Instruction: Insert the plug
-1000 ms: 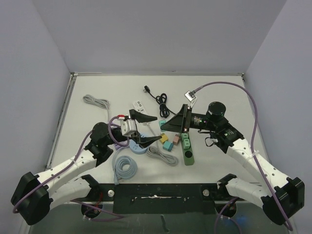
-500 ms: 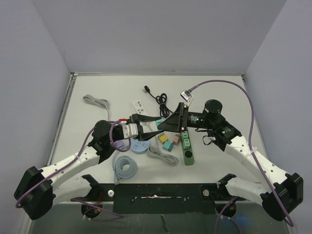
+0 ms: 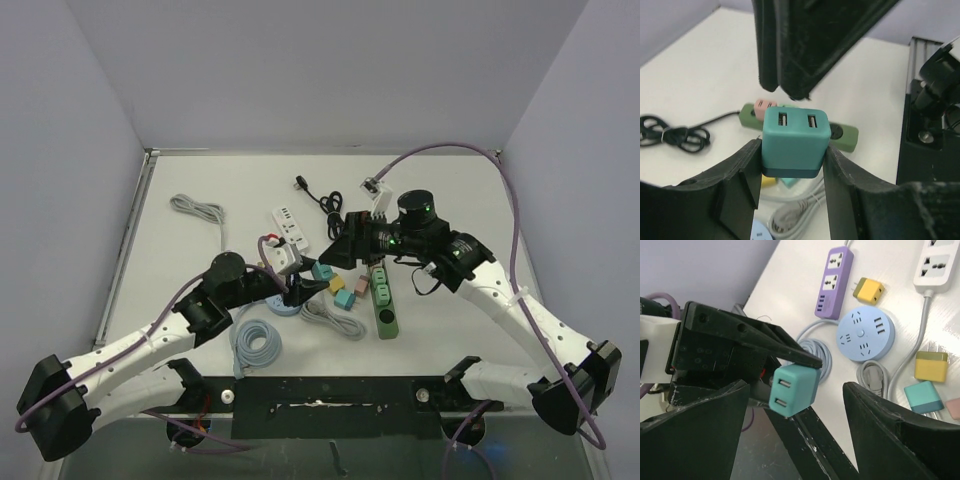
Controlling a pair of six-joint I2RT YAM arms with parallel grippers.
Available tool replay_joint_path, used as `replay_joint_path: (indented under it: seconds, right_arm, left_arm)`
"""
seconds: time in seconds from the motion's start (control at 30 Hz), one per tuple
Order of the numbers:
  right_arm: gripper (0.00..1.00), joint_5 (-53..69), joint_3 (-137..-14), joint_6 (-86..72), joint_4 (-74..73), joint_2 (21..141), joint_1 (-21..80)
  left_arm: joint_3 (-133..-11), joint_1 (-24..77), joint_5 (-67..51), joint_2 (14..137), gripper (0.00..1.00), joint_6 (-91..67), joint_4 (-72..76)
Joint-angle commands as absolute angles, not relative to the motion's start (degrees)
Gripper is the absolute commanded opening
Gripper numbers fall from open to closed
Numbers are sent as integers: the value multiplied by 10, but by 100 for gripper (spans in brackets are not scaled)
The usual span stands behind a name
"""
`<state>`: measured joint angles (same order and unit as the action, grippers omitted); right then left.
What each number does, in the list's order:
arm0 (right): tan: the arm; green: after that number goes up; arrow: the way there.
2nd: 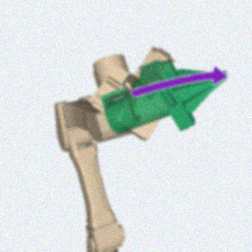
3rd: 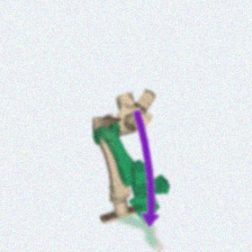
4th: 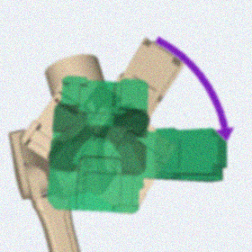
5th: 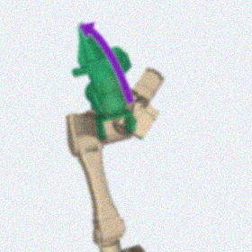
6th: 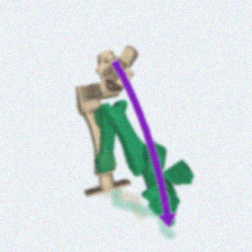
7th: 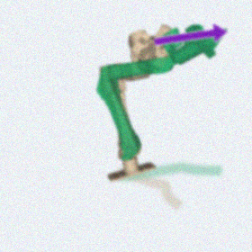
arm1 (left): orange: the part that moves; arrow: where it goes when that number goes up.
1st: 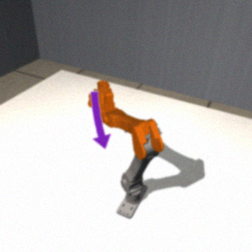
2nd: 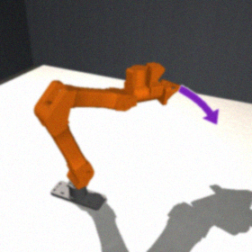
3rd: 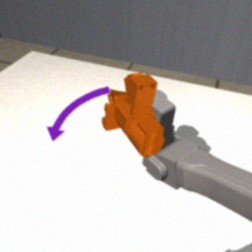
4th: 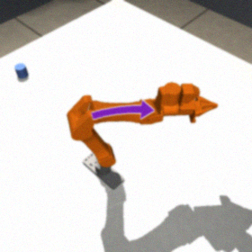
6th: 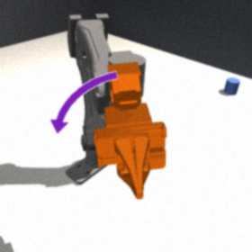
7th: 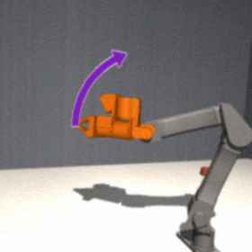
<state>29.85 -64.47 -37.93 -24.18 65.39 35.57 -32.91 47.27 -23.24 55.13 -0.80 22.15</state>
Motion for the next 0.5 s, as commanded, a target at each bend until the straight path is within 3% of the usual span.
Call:
replay_joint_path:
  seconds: [0.0,0.13,0.47]
  right_arm:
    - [75,259,-669,-341,-274,682,391]
    - [66,252,-669,-354,-278,713,403]
    - [54,209,-665,-361,-305,754,423]
  left_arm:
    - [-362,477,-173,557,23,-12,131]
    - [-373,479,-171,578,23,0,119]
    - [-375,479,-179,595,23,7,122]
